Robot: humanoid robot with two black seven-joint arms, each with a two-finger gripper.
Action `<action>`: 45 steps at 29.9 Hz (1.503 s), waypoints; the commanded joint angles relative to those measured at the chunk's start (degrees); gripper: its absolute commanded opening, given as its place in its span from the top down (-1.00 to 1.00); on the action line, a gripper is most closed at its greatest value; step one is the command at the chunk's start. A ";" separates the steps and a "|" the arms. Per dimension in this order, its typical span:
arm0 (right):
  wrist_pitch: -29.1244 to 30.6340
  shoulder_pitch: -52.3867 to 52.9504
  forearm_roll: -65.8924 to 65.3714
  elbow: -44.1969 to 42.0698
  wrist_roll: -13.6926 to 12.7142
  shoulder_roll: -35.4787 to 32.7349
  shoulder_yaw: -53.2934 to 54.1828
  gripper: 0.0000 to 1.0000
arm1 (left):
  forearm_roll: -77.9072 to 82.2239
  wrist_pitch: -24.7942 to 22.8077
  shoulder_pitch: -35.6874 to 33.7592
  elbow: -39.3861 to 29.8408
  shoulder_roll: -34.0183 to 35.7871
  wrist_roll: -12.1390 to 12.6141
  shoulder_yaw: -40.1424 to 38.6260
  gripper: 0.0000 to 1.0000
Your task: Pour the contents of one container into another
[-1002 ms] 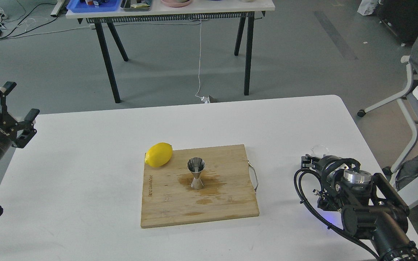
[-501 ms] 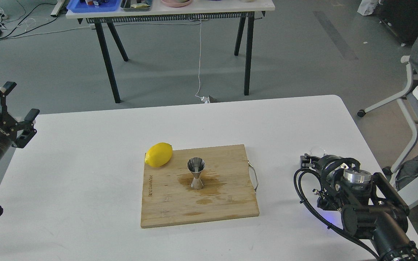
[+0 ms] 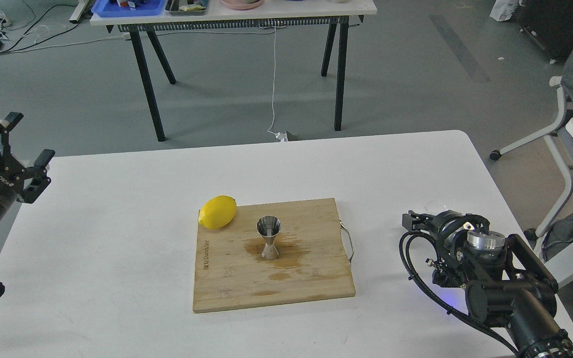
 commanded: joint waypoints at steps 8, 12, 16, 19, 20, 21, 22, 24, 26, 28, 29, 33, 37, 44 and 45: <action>-0.46 -0.09 0.09 2.82 -0.09 -0.44 0.00 -0.92 | 0.00 0.00 0.00 0.00 0.00 0.00 0.01 -0.98; -2.57 -0.09 0.09 6.33 -0.01 -0.87 0.18 -0.92 | 0.00 0.00 0.00 0.00 0.00 0.00 -0.08 -0.98; -3.36 -0.09 0.00 11.86 -0.01 -3.85 0.09 -0.93 | 0.00 0.00 0.00 0.00 0.08 0.00 -0.08 -0.98; -2.84 0.52 -0.09 16.17 -0.09 -8.42 -2.10 -0.97 | -0.09 0.00 0.00 0.00 0.00 0.00 -0.08 -0.98; -2.66 1.74 -0.18 16.79 -0.27 -10.70 -3.76 -0.97 | -0.09 0.00 0.00 0.00 0.08 0.00 -0.08 -0.98; -2.31 4.10 -0.26 17.15 -0.36 -13.59 -6.13 -0.97 | -0.09 0.00 0.00 0.00 0.08 0.00 0.01 -0.98; -1.61 6.48 -0.35 17.32 -0.44 -16.14 -8.94 -0.97 | -0.09 0.00 -0.08 0.00 0.17 0.00 0.01 -0.98; 1.63 10.96 -1.84 17.32 -0.44 -21.33 -15.53 -0.97 | 0.18 0.00 -0.17 0.00 0.52 0.00 0.10 -0.98; 9.42 13.87 -5.17 16.89 -0.44 -25.73 -20.54 -0.97 | 0.18 0.00 -0.79 0.00 0.70 0.00 0.10 -0.98; 19.43 14.67 -8.68 16.36 -0.97 -28.03 -22.58 -0.97 | 0.27 0.00 -0.96 0.00 0.79 0.00 0.10 -0.98; 24.18 14.85 -10.44 15.92 -1.41 -28.73 -22.94 -0.97 | 0.27 0.00 -1.05 0.00 0.79 0.00 0.10 -0.98; 44.84 14.59 -18.45 7.59 -2.64 -29.09 -22.41 -0.97 | 0.27 0.00 -1.67 0.00 0.79 0.00 0.10 -0.98; 51.71 13.80 -18.55 -4.00 -2.12 -28.74 -21.88 -0.97 | -0.26 0.00 -3.60 0.00 0.96 0.00 0.01 -0.98; 51.71 13.18 -18.72 -12.82 -2.03 -26.98 -21.80 -0.97 | -1.84 0.00 -7.81 0.00 2.54 0.00 -0.08 -0.98; 51.71 13.18 -18.72 -13.00 -2.03 -26.81 -21.80 -0.97 | -2.28 0.00 -8.17 0.00 2.55 0.00 -0.08 -0.98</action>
